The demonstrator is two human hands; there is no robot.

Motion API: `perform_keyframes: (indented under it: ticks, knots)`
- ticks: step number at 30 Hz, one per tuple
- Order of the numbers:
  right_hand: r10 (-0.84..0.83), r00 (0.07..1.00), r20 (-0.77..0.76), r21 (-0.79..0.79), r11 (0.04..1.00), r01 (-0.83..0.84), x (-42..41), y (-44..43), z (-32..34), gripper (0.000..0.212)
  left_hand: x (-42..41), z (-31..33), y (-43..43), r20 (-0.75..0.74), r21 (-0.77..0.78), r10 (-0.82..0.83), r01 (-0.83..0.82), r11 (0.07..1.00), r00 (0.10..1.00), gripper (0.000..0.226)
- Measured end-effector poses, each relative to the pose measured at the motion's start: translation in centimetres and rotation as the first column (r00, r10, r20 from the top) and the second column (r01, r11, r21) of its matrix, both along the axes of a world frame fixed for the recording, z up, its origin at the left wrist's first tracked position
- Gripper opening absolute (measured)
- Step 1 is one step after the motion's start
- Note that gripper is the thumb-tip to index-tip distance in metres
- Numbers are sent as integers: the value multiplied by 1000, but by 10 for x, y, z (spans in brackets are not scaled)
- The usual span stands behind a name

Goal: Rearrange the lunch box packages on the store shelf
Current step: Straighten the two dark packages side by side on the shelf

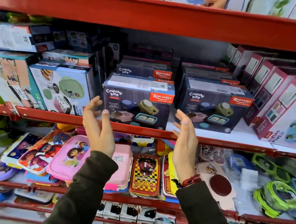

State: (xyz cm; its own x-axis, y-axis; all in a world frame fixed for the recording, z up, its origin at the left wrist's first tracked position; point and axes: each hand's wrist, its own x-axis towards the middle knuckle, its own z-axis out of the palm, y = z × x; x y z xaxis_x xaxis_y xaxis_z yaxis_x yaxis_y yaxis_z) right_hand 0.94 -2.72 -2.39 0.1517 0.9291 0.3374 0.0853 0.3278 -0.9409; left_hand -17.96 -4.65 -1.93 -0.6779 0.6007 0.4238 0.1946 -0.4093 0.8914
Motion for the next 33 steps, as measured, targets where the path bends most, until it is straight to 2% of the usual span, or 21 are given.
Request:
perform_keyframes:
  ticks: [2, 4, 6, 9, 12, 14, 16, 18, 20, 22, 24, 27, 33]
  knots:
    - [-18, 1000, -14, 9, 1000, 18, 14, 0, -3, 50, 22, -1, -2, -66, 29, -24, 26, 999, 998, 37]
    - [-40, 999, -22, 16, 999, 40, 33, 1, -4, 59, 54, -2, -4, -91, 50, -116, 121, 991, 989, 32]
    - [-76, 997, -20, 36, 996, 77, 52, 4, -4, 58, 85, -1, -3, -143, 33, -211, 218, 975, 967, 31]
    - [-148, 987, -59, 67, 986, 152, 91, 12, -5, 47, 131, -3, 4, -248, -31, -366, 371, 928, 897, 38]
    - [-237, 969, -65, 51, 969, 241, 126, 24, -6, 49, 165, -6, 18, -291, -80, -450, 448, 891, 844, 53]
    - [-262, 961, -88, 16, 964, 264, 145, 34, -5, 53, 186, -1, 30, -171, -79, -485, 479, 874, 857, 62]
    - [-257, 962, -89, -7, 966, 258, 159, 47, -3, 54, 199, 7, 44, 82, -47, -496, 501, 864, 864, 77]
    - [-226, 969, -98, -39, 974, 223, 170, 60, -2, 54, 204, 12, 58, 266, -46, -482, 511, 859, 835, 93]
    - [-153, 978, -140, -91, 986, 141, 177, 69, 1, 57, 204, 14, 69, 350, -45, -474, 520, 853, 808, 85]
    - [-94, 981, -171, -135, 988, 71, 178, 71, 2, 62, 201, 14, 76, 379, -64, -457, 515, 855, 805, 72]
    - [-78, 982, -171, -148, 988, 53, 180, 68, 1, 64, 198, 15, 77, 375, -103, -443, 511, 853, 815, 68]
    - [-85, 982, -169, -145, 988, 60, 184, 61, 0, 64, 194, 14, 67, 322, -156, -415, 480, 863, 851, 63]
    - [-100, 980, -172, -123, 989, 79, 193, 45, 0, 63, 189, 9, 42, 233, -146, -375, 414, 899, 897, 57]
